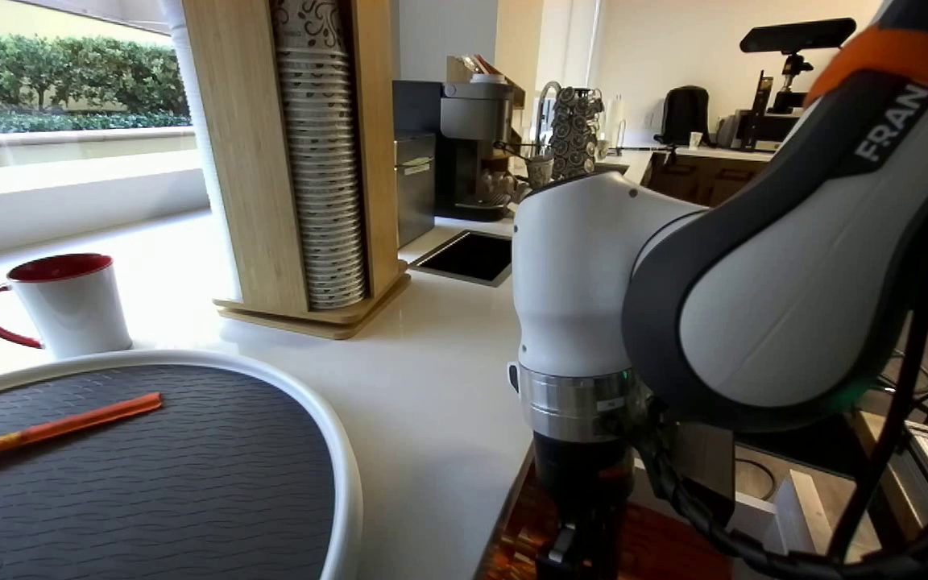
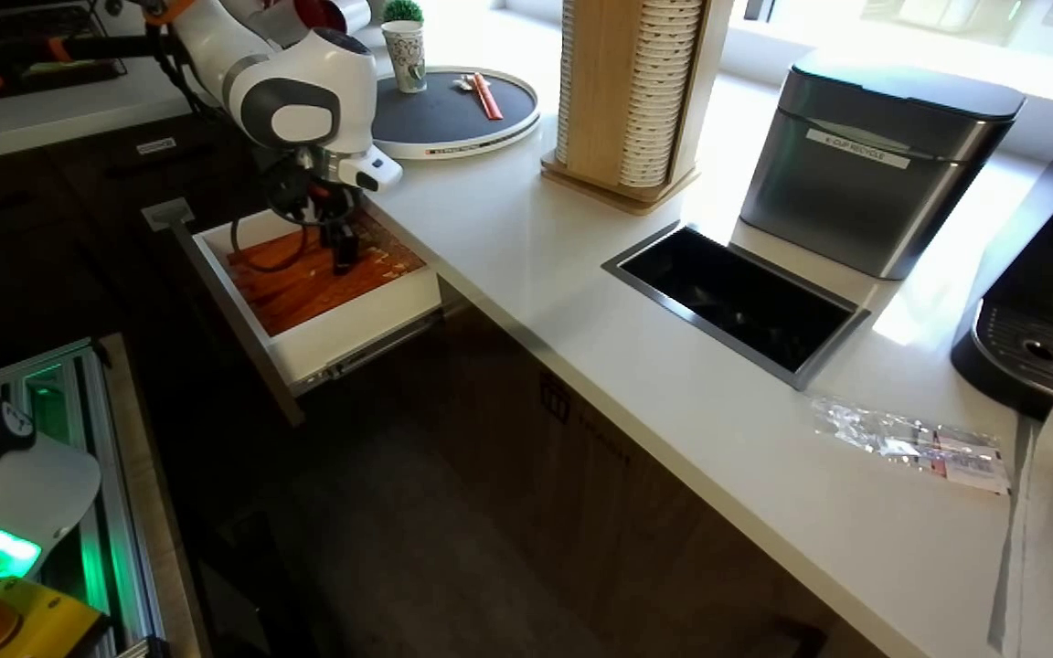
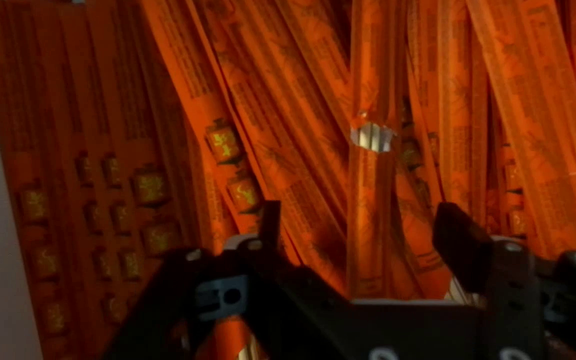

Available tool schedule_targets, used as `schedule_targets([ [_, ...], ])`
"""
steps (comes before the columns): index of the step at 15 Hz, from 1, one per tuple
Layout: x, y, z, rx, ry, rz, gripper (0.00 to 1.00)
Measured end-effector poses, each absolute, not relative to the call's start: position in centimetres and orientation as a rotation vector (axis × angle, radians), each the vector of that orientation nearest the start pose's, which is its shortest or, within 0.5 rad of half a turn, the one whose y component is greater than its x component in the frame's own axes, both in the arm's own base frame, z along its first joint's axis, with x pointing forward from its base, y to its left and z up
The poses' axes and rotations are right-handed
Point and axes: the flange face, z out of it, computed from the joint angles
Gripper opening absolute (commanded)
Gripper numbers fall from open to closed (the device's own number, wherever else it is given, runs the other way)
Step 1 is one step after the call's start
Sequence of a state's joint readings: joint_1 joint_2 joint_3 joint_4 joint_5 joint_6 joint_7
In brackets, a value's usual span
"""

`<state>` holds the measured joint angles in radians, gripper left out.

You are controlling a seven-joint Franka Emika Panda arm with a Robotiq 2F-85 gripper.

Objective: Remove one orange object from the sink and put it in the bin

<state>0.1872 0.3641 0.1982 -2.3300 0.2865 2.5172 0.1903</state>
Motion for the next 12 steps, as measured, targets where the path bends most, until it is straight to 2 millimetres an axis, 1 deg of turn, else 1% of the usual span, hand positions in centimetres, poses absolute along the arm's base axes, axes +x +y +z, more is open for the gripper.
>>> schedule_targets([
  [1, 46.3, 19.1, 17.1, -2.963, 0.089, 0.341, 0.62],
  [2, 46.5, 19.2, 17.0, -2.965, 0.088, 0.338, 0.59],
  [5, 47.1, 19.5, 16.8, -2.983, 0.076, 0.328, 0.61],
  [7, 47.5, 19.7, 16.6, -3.001, 0.060, 0.320, 0.59],
  [9, 47.9, 19.8, 16.3, -3.011, 0.047, 0.315, 0.48],
  [12, 48.6, 20.2, 16.1, -3.018, 0.027, 0.306, 0.24],
])
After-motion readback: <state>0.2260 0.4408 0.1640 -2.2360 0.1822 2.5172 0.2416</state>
